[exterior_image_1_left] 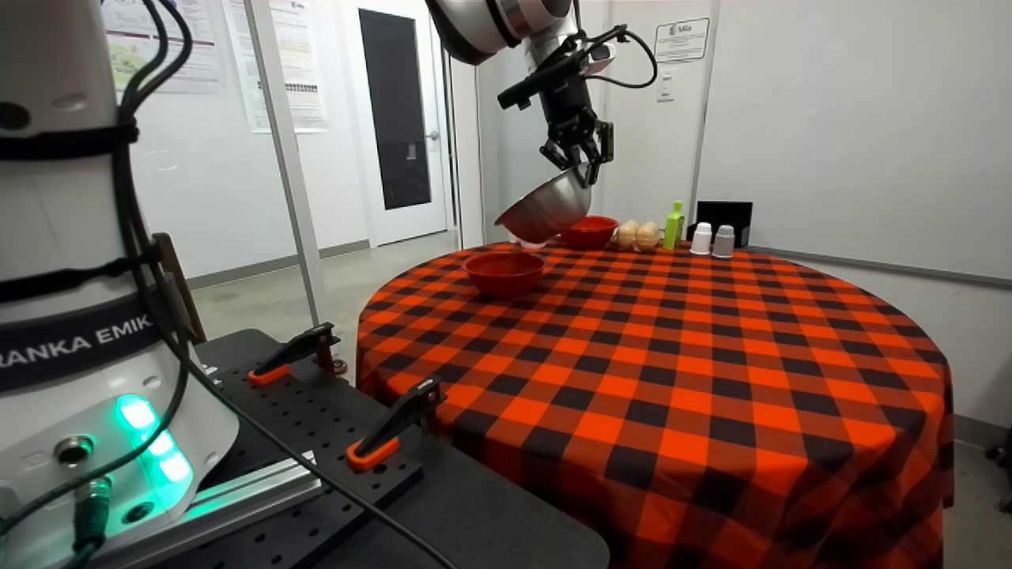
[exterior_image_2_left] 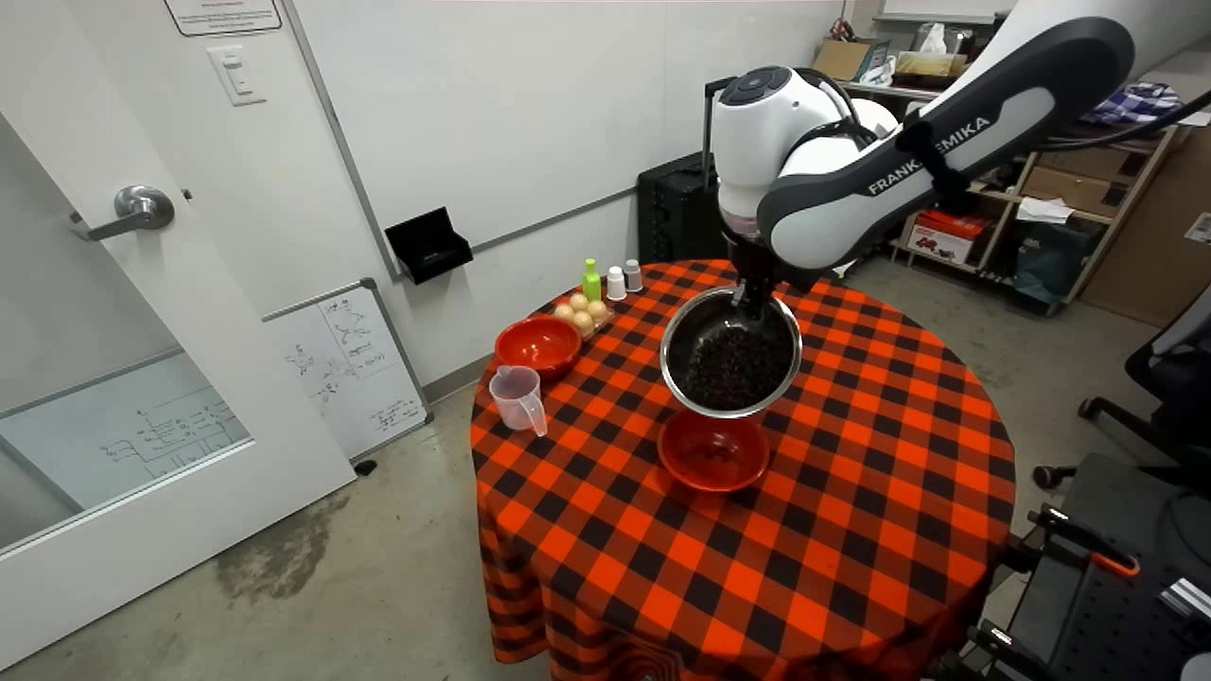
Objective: Pour the things in the metal bowl into the red bowl
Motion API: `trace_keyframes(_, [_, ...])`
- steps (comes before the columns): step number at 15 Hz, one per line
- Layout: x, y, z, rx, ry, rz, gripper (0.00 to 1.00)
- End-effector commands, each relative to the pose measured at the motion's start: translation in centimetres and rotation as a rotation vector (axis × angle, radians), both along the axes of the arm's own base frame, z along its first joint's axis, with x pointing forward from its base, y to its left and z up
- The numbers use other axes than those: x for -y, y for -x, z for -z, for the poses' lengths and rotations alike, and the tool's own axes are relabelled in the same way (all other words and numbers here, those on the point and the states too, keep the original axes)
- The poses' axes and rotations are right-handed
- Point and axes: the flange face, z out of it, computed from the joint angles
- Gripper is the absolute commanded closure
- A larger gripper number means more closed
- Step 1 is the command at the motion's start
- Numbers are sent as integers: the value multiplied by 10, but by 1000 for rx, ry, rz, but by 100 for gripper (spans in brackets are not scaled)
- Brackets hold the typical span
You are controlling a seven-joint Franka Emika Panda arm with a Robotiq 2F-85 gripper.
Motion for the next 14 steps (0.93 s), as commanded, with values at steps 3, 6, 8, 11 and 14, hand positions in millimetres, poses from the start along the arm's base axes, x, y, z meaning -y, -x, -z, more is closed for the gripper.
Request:
trace_keyframes(3, [-5, 30, -8, 27, 83, 19, 98])
trace_keyframes(6, [-12, 41, -8, 53, 96, 54, 98])
trace_keyframes(8, [-18, 45, -10, 72, 116, 66, 98])
trace_keyframes(11, [-27, 51, -13, 107, 175, 68, 98])
trace_keyframes(14, [-36, 56, -11, 157, 253, 79, 98])
